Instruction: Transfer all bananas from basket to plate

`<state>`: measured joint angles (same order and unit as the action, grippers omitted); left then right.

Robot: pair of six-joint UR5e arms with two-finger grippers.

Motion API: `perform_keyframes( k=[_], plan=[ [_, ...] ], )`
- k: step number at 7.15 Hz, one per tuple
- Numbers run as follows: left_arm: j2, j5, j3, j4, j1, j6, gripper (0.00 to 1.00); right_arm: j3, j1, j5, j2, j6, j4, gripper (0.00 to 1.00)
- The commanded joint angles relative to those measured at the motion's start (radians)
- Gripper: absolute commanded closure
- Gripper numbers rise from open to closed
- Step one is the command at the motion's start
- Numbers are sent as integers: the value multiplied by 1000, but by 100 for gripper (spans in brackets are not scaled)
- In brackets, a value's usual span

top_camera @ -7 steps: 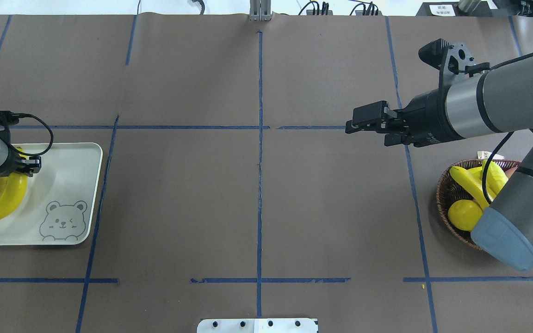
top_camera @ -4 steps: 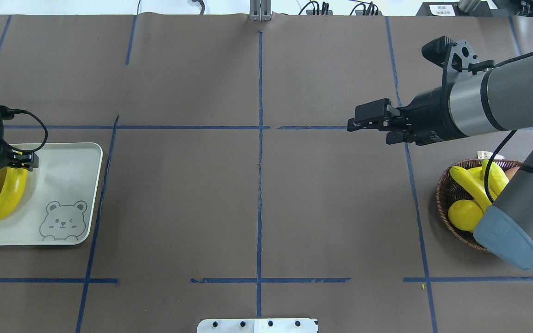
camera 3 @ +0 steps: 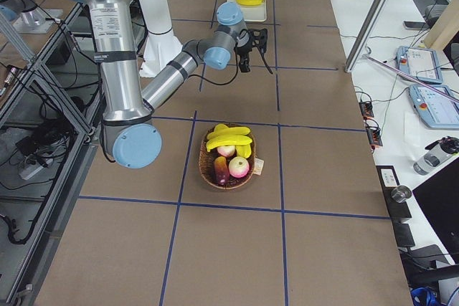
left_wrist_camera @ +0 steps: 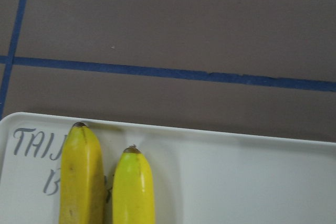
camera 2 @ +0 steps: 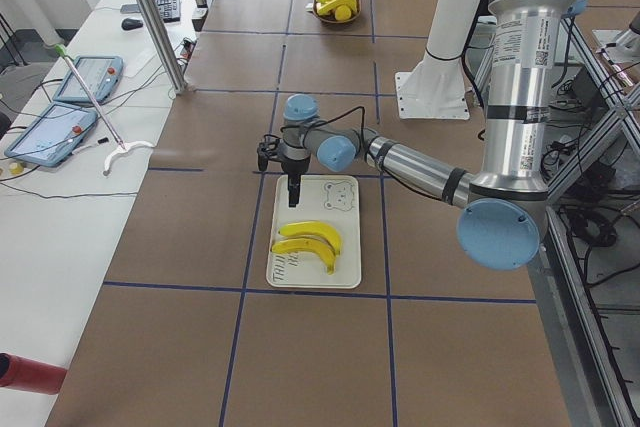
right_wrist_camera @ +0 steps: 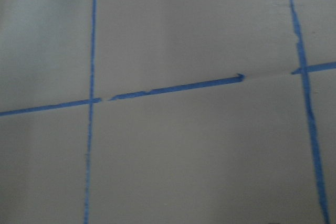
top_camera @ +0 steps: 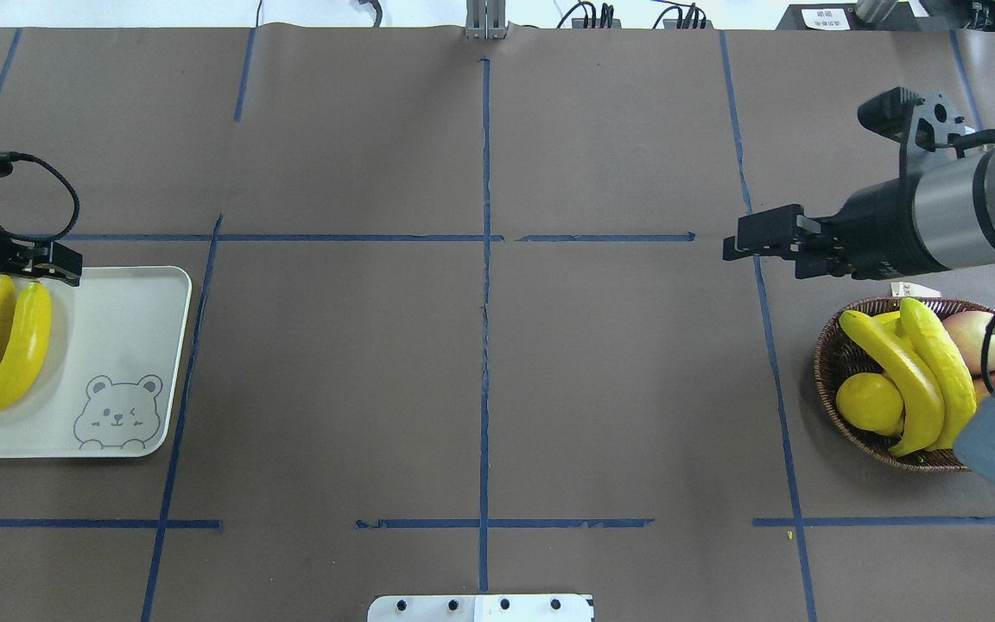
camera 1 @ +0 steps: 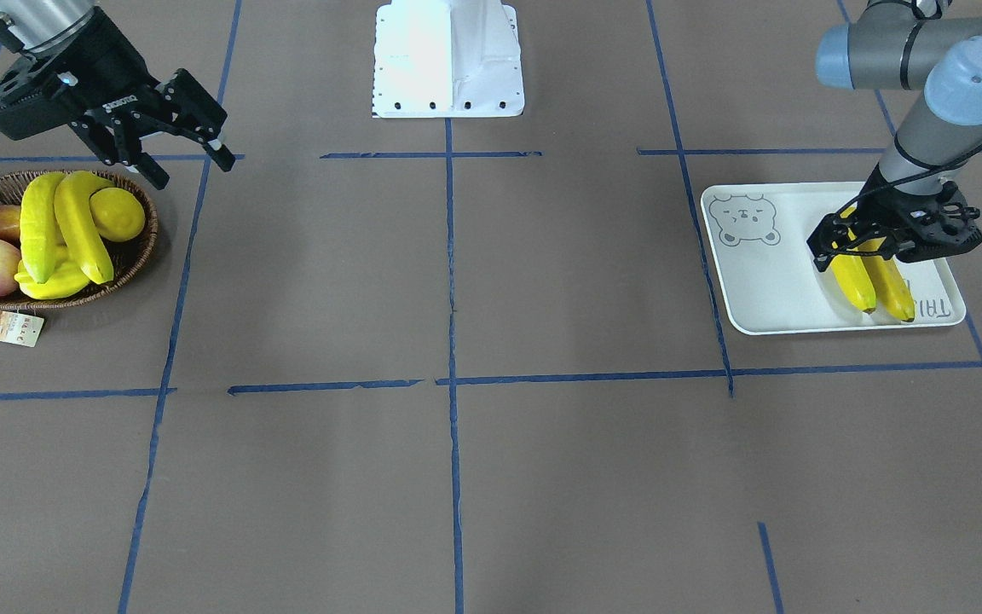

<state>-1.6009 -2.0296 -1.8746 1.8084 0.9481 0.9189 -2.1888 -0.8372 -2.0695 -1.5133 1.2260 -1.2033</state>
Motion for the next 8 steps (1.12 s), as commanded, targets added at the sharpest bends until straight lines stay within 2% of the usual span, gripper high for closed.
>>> perform_keyframes(
  k=[1,2,4,7,8],
  plan=[
    [-80,-102,-40,-1,-2,155,1,-6,-11,2,-216,-170,16,0],
    [-118,-103,-43,-1,-18,237,1,1,-38,-6,-290,-318,45,0],
    [-169,-94,-43,-1,-92,331,1,39,-118,-76,-398,-435,131,0],
    [-186,-90,-41,-1,-118,362,1,122,-117,-78,-416,-467,143,2],
    [-188,-90,-41,-1,-120,362,1,145,-115,-78,-412,-471,143,7]
  ],
)
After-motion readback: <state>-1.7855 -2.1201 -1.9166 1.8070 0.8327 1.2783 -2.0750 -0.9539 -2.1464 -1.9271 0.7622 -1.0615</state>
